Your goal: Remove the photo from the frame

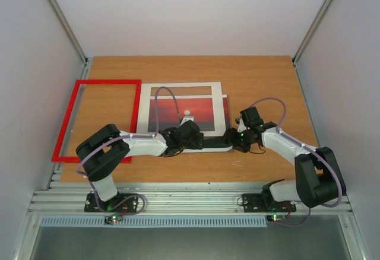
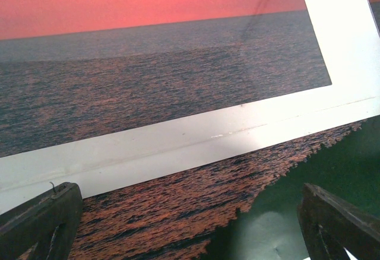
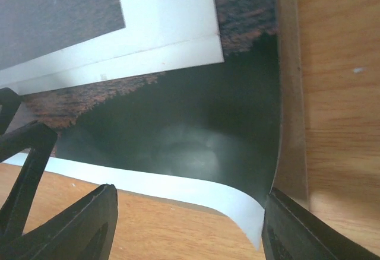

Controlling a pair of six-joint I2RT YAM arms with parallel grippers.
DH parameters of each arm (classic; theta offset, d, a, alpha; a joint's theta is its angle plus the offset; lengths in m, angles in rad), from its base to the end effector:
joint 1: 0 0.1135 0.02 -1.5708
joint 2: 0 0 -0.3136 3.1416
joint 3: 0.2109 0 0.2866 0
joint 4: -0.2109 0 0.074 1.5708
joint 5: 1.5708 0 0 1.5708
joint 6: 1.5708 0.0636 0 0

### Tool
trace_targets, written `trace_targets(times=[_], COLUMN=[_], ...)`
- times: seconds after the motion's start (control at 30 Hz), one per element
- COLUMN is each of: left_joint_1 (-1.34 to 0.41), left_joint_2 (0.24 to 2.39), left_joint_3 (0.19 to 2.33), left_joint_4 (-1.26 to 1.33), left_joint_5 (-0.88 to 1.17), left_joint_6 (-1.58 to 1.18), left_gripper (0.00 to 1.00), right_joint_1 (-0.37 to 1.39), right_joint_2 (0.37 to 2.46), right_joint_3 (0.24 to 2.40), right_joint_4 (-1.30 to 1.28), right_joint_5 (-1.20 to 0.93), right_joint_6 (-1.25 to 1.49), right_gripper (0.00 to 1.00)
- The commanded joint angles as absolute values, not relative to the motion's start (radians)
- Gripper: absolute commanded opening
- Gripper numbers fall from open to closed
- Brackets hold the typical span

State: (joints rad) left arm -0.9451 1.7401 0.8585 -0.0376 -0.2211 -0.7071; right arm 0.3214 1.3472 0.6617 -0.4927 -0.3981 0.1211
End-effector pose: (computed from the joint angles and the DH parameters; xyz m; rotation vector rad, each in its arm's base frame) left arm 0.2338 -0.2997 0.1363 0.2045 2.5024 -0.4345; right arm 0.2352 0.1043 0.1658 -0.3877 2.7465 0.6664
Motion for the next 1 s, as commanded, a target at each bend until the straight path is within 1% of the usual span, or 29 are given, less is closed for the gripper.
trace_targets(times=[0.0,0.1,0.3,0.53,0.77,0.97], left_joint_1=[-0.959,-0.959,-0.959,-0.959,-0.959,-0.959], left_joint_2=[1.775,1.773,1.773,1.771,1.764,1.76], left_joint_3=[0.844,0.845,0.847,0.848,0.844,0.842], left_joint_4=[-0.098,-0.101,-0.102,-0.104,-0.104,-0.099], left_joint_5=[-0.169,-0.169,-0.169,-0.17,-0.171,-0.164], left_joint_6=[-0.742,-0.742,-0.742,-0.742,-0.742,-0.744], left_gripper=[1.0,0.99,0.99,0.99,0.99,0.99], right_joint_1=[0.28,0.251,0.137,0.036,-0.017,-0.022], right_joint_2=[1.346,1.354,1.375,1.449,1.503,1.56], right_joint_3=[0.62,0.602,0.532,0.446,0.404,0.402], right_joint_4=[-0.392,-0.369,-0.279,-0.088,0.067,0.168], right_joint_5=[-0.54,-0.568,-0.669,-0.816,-0.883,-0.887], right_joint_6=[0.153,0.162,0.169,0.213,0.252,0.288], right_gripper=[0.65,0.63,0.59,0.54,0.52,0.51])
